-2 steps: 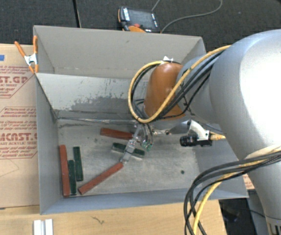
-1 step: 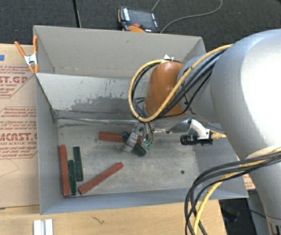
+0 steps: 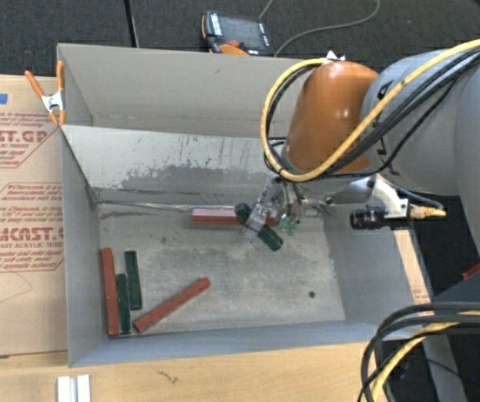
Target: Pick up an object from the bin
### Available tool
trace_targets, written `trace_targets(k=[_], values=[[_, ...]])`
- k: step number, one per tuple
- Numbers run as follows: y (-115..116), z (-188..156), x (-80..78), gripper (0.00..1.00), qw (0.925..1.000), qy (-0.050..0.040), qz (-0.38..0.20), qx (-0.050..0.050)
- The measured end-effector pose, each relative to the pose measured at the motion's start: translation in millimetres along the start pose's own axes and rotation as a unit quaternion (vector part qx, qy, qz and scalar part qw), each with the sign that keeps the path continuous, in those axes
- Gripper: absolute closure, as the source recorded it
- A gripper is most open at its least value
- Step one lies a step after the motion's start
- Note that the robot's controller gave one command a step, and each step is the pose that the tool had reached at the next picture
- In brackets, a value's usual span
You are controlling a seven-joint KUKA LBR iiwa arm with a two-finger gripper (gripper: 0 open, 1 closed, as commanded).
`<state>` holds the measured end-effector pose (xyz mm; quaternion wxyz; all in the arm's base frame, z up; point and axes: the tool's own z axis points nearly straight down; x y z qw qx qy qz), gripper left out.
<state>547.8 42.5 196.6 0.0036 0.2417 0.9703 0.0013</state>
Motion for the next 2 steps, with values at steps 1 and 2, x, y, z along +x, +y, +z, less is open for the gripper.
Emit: trace_targets(k=[1, 2], values=[[12, -90, 12.4, 1.00, 0.9845, 0.0007, -0.175, 0.000], [26, -174, 9.8, 1.00, 0.9544, -0.0001, -0.299, 0.000]])
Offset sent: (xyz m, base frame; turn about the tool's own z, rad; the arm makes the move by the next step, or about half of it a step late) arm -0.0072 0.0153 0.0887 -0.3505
